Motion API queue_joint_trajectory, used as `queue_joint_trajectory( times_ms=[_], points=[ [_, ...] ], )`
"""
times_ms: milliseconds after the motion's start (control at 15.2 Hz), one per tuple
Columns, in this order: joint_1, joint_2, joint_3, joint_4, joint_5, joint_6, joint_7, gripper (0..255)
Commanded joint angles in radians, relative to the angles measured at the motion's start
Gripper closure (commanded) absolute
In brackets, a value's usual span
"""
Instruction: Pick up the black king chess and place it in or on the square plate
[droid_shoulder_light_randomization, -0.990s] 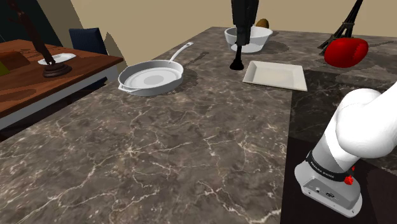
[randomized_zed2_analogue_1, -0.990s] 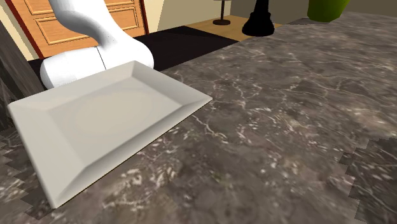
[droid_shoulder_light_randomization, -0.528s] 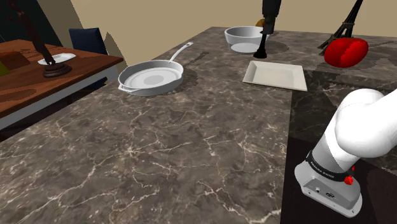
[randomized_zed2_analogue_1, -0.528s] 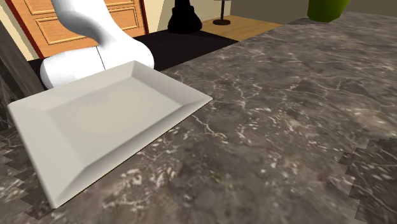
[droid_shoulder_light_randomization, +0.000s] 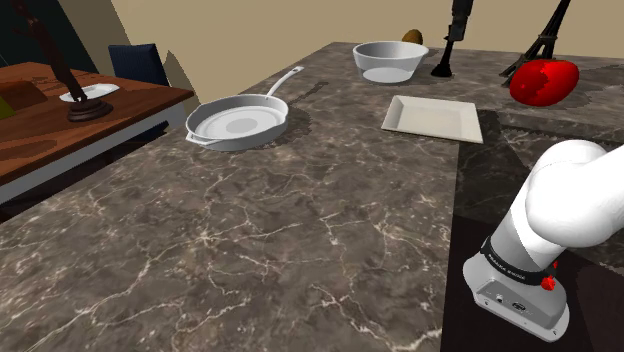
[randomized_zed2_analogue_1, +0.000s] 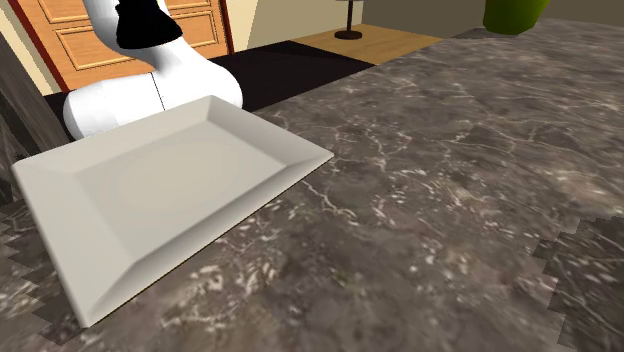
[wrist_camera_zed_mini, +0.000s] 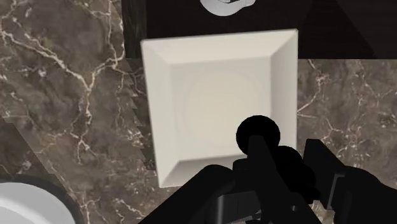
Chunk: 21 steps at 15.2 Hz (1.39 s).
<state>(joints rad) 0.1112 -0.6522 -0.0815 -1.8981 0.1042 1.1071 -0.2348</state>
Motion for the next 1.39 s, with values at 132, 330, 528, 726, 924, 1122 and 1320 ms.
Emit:
queue_joint_trajectory(
  times_ms=[132,330,528,726,924,1122,1320],
  points=[
    [-0.004,-0.035,-0.005,-0.082,-0.009,0.045,-0.014,255],
    [-0.006,-0.057,-0.004,-0.140,-0.012,0.081,-0.018,255],
    [-0.008,-0.077,-0.003,-0.196,-0.014,0.117,-0.023,255],
    [-0.010,-0.096,-0.003,-0.251,-0.016,0.153,-0.027,255],
    [-0.012,-0.113,-0.003,-0.304,-0.018,0.188,-0.031,255],
    [-0.012,-0.118,-0.003,-0.317,-0.019,0.197,-0.032,255],
    [-0.012,-0.118,-0.003,-0.317,-0.019,0.197,-0.032,255]
  ],
)
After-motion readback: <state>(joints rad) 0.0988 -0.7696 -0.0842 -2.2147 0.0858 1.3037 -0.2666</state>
